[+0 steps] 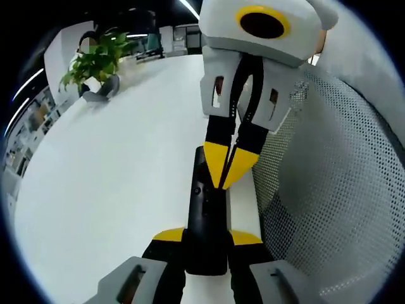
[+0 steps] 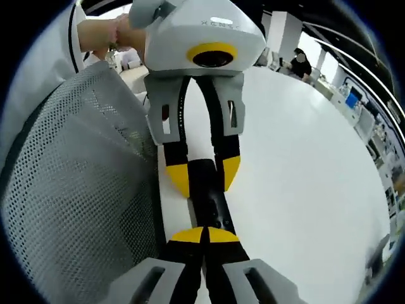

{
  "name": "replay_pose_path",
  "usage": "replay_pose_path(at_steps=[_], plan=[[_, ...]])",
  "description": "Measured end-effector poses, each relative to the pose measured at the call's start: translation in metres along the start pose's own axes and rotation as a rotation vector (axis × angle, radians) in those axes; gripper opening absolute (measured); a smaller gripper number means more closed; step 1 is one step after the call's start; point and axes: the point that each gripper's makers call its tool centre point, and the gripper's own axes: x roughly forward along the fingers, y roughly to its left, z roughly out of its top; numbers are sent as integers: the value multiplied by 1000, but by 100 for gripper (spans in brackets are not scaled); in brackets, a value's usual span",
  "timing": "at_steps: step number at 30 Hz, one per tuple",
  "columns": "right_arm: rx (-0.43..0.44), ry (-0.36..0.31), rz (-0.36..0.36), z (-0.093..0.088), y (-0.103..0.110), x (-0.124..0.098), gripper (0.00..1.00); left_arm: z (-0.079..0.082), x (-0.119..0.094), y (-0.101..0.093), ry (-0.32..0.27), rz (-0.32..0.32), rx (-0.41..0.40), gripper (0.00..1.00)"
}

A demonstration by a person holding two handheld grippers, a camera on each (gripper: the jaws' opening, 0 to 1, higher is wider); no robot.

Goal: Press the specified remote control buttons in sequence, fully releasing each button before pressing the next.

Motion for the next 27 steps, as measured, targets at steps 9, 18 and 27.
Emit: replay_pose_path(at_steps=[9,18,27], plan=[[-33,57,-29,1,4,5,0,0,0,-1,15,-8,12,25],[161,-7,1,3,1,5,0,0,0,0,8,-17,32,25],[469,-101,137,0,1,-7,0,5,6,-20,-11,-43,61,25]])
